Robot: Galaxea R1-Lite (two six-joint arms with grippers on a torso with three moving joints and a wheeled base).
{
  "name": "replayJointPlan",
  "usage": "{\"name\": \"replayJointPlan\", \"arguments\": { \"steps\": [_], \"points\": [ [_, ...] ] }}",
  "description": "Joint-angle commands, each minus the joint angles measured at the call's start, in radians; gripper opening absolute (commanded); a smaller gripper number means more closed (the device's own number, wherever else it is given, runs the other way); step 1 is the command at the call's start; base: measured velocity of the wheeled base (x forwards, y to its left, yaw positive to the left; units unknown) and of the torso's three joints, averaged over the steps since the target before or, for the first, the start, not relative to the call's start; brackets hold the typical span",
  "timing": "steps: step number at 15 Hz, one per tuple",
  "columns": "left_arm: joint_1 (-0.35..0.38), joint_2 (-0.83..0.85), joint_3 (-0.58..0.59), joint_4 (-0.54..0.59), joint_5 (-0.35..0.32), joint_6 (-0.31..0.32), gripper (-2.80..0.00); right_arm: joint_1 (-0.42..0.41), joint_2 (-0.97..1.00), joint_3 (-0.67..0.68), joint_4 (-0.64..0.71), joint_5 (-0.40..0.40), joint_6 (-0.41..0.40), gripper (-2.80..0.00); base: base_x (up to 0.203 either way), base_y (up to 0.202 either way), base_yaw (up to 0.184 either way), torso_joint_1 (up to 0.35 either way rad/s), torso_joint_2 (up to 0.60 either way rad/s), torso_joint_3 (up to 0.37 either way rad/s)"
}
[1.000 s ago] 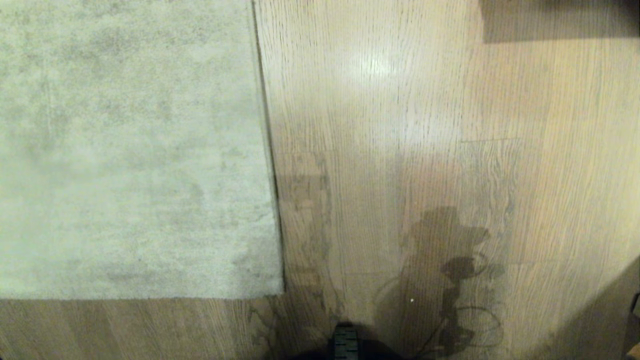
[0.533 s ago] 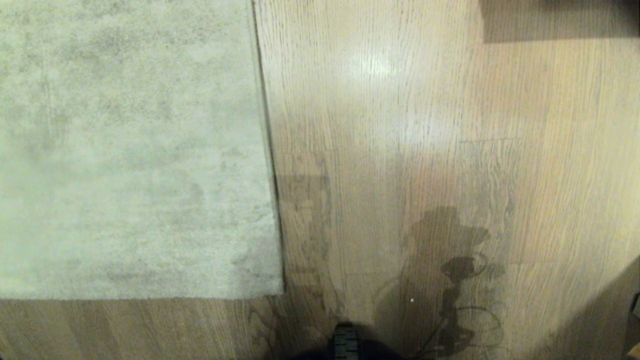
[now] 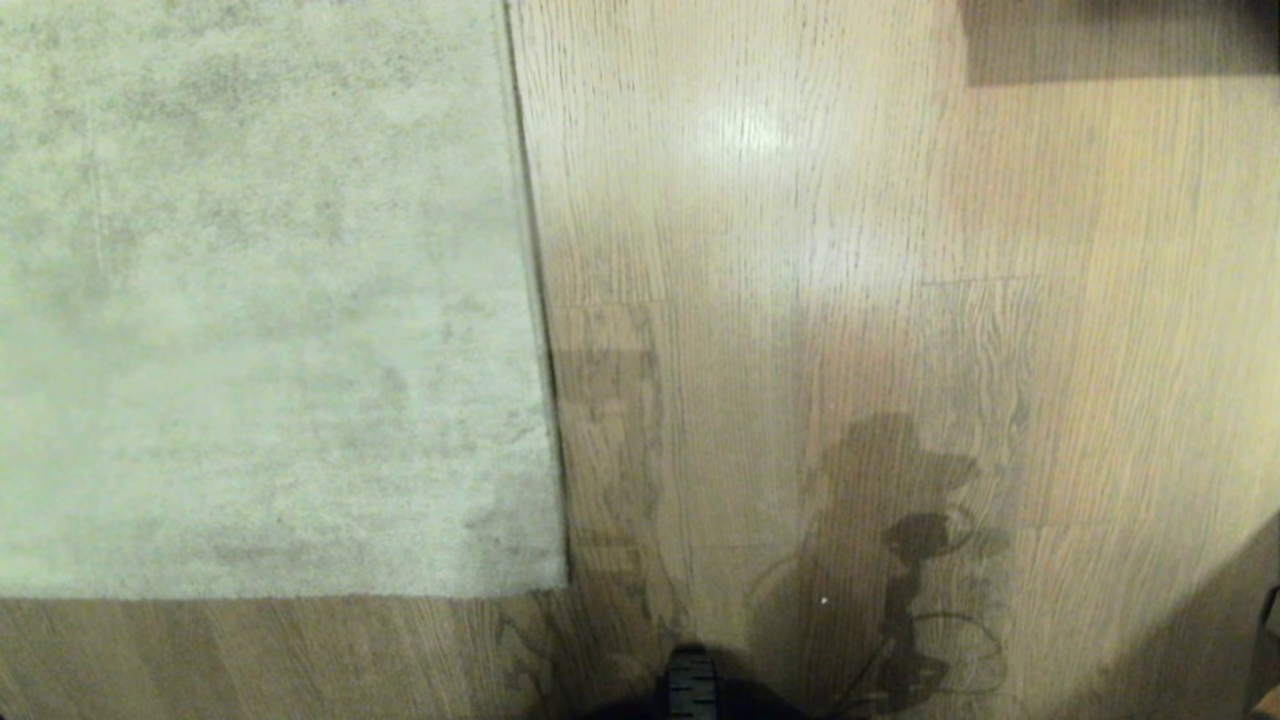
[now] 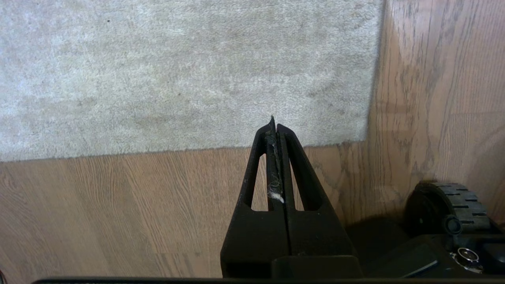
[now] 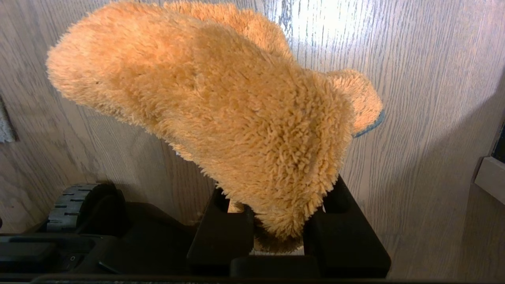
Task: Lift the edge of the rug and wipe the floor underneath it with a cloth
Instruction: Lift up the carpet
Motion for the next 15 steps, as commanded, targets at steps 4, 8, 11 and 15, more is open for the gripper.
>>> {"name": "replayJointPlan", "arguments": {
  "steps": [4,8,11,15],
  "points": [
    [0.001,0.0,0.0,0.0,0.0,0.0,-2.8,0.0,0.003,0.0,-0.001,0.0,-0.001,-2.8,0.0,0.0,0.0,0.0,0.0,0.0],
    [0.001,0.001,0.0,0.0,0.001,0.0,-2.8,0.0,0.003,0.0,-0.001,0.0,-0.001,-2.8,0.0,0.0,0.0,0.0,0.0,0.0],
    [-0.001,0.0,0.0,0.0,0.002,0.0,-2.8,0.0,0.003,0.0,-0.001,0.0,-0.001,-2.8,0.0,0.0,0.0,0.0,0.0,0.0],
    [0.001,0.001,0.0,0.0,0.0,0.0,-2.8,0.0,0.003,0.0,-0.001,0.0,-0.001,-2.8,0.0,0.0,0.0,0.0,0.0,0.0]
  ]
}}
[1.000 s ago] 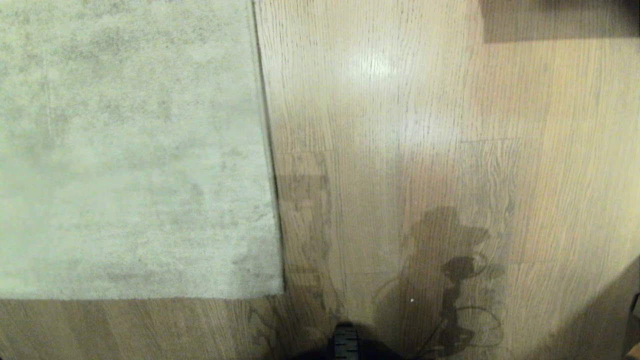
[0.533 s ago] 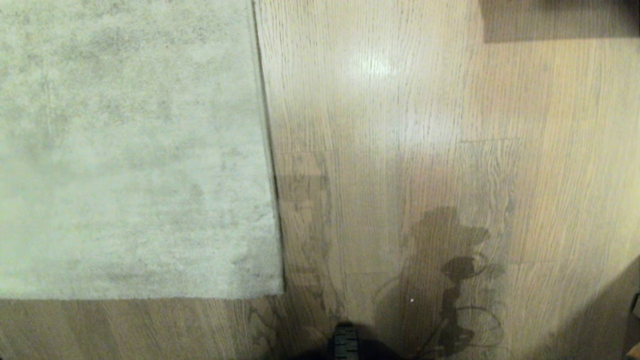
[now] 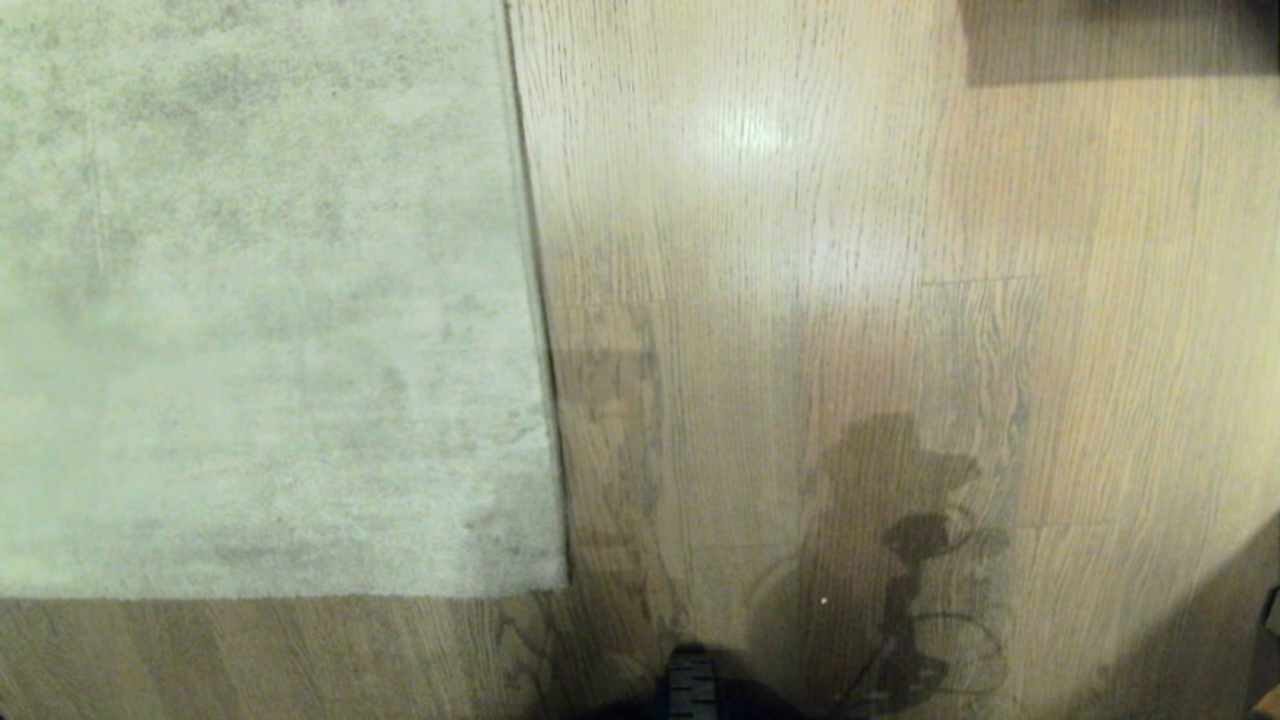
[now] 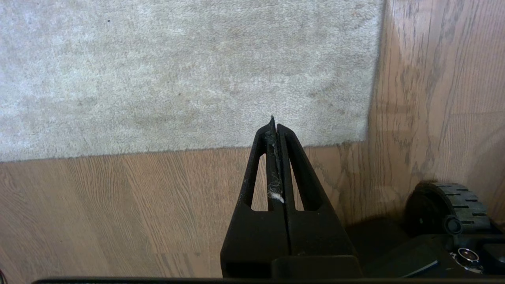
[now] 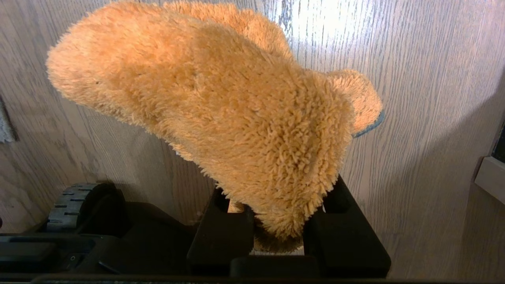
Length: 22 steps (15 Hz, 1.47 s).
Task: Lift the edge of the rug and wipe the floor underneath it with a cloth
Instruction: Lift up the carpet
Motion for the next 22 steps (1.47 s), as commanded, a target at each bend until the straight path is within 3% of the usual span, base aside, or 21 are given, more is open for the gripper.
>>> {"name": "replayJointPlan", "arguments": {
  "steps": [1,22],
  "points": [
    [0.0,0.0,0.0,0.0,0.0,0.0,-2.8,0.0,0.002,0.0,0.0,0.0,-0.001,-2.8,0.0,0.0,0.0,0.0,0.0,0.0],
    [0.0,0.0,0.0,0.0,0.0,0.0,-2.8,0.0,0.002,0.0,0.0,0.0,-0.001,-2.8,0.0,0.0,0.0,0.0,0.0,0.0]
  ]
}}
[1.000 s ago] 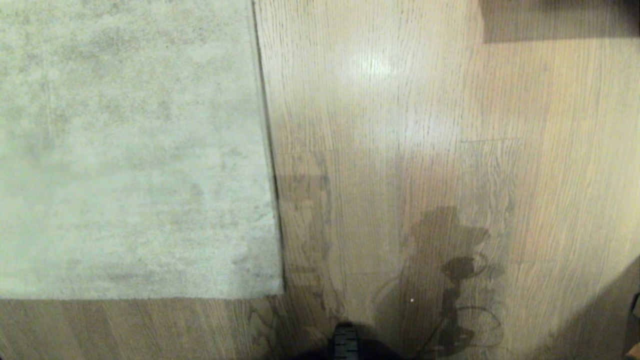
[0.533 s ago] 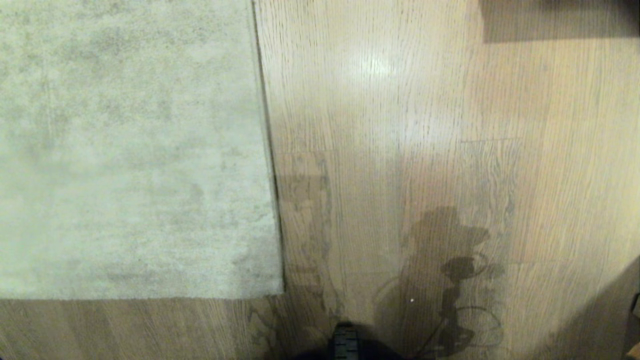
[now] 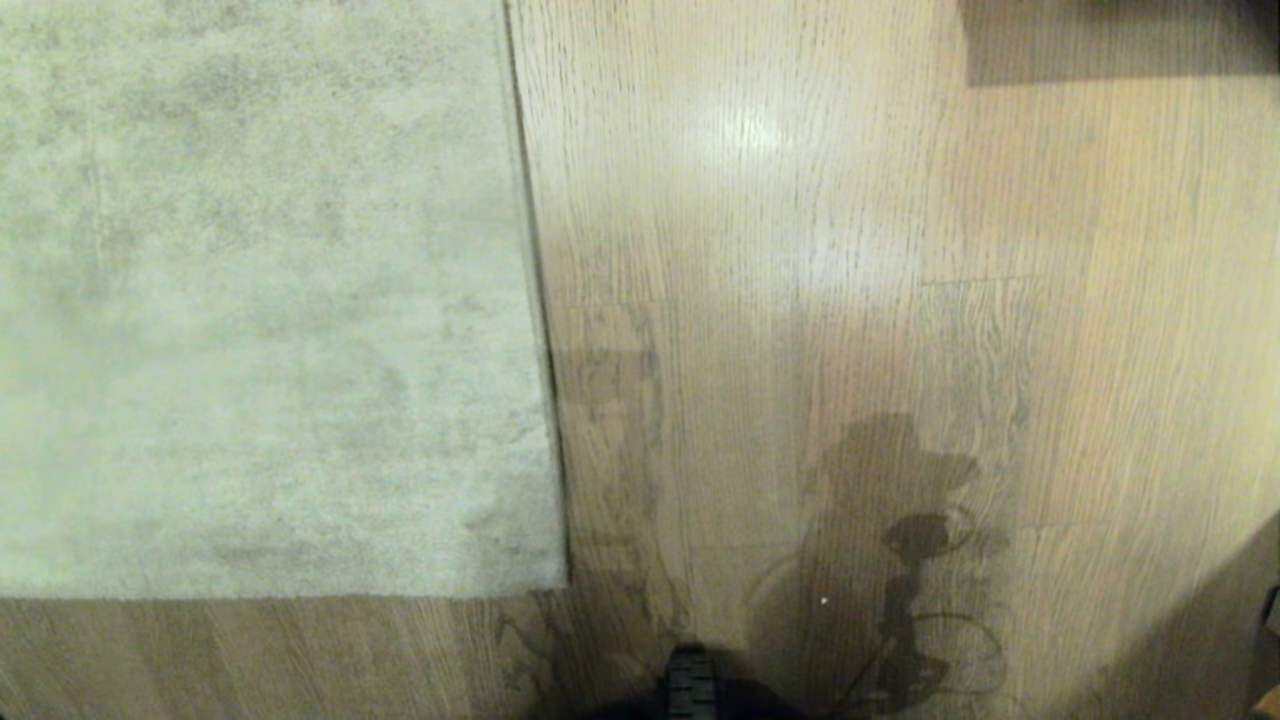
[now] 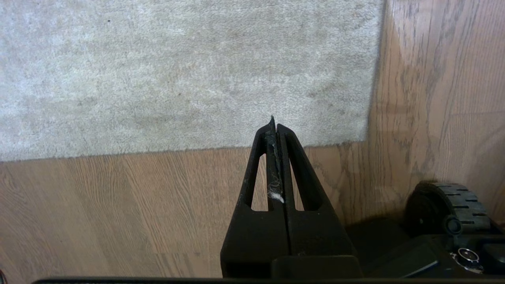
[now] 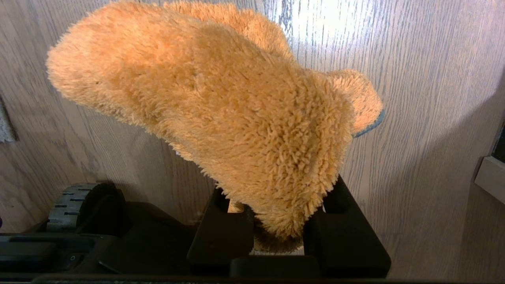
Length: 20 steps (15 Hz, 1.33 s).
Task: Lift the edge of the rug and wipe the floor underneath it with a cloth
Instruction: Lift up the carpet
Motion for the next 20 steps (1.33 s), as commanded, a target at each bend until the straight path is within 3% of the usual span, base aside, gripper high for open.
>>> {"name": "replayJointPlan", "arguments": {
  "steps": [1,20],
  "points": [
    [0.0,0.0,0.0,0.0,0.0,0.0,-2.8,0.0,0.002,0.0,0.0,0.0,-0.001,-2.8,0.0,0.0,0.0,0.0,0.0,0.0],
    [-0.001,0.0,-0.015,0.021,-0.009,-0.003,-2.8,0.0,0.002,0.0,0.0,0.0,-0.001,-2.8,0.0,0.0,0.0,0.0,0.0,0.0]
  ]
}}
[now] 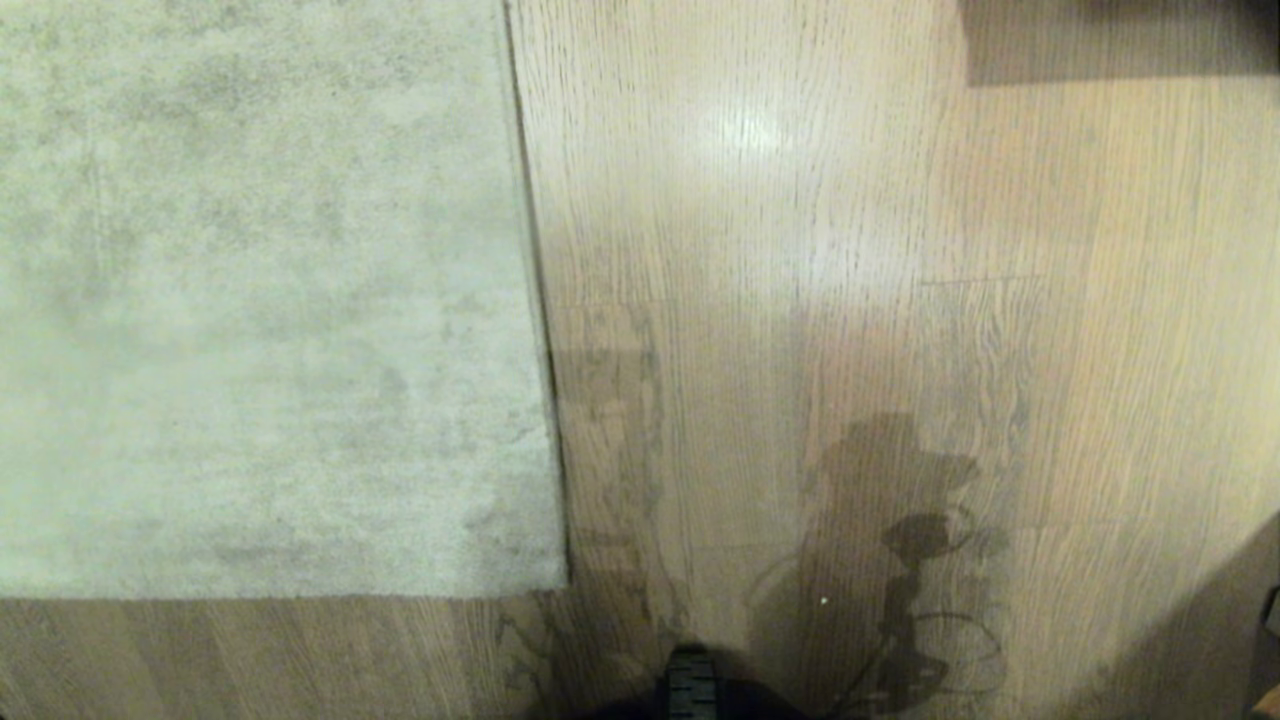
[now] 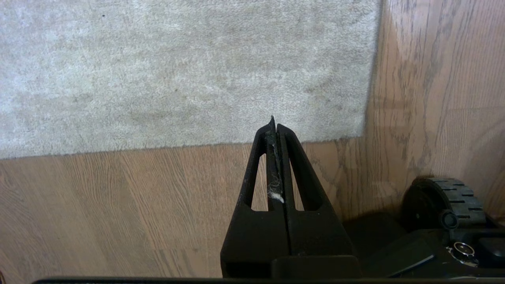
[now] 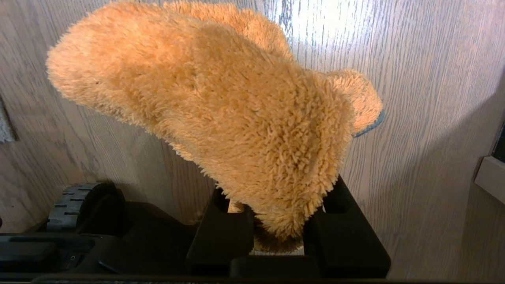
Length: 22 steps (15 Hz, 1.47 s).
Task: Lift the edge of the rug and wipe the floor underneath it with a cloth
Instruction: Lift up the carpet
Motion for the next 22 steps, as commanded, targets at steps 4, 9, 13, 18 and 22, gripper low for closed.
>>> {"name": "replayJointPlan", "arguments": {
  "steps": [4,9,13,18,22],
  "points": [
    [0.0,0.058,-0.067,0.011,-0.038,-0.027,-2.8,0.0,0.002,0.0,-0.001,0.0,-0.001,-2.8,0.0,0.0,0.0,0.0,0.0,0.0],
    [-0.01,0.226,-0.17,0.012,-0.125,-0.023,-2.8,0.0,0.002,0.0,-0.001,0.0,-0.001,-2.8,0.0,0.0,0.0,0.0,0.0,0.0],
    [-0.023,0.424,-0.283,0.011,-0.197,0.016,-2.8,0.0,0.002,0.0,-0.001,0.0,-0.001,-2.8,0.0,0.0,0.0,0.0,0.0,0.0],
    [-0.081,0.691,-0.405,0.01,-0.232,0.027,-2.8,0.0,0.002,0.0,-0.001,0.0,-0.001,-2.8,0.0,0.0,0.0,0.0,0.0,0.0],
    [-0.26,0.937,-0.514,0.007,-0.231,0.028,-2.8,0.0,0.002,0.0,-0.001,0.0,-0.001,-2.8,0.0,0.0,0.0,0.0,0.0,0.0]
  ]
}}
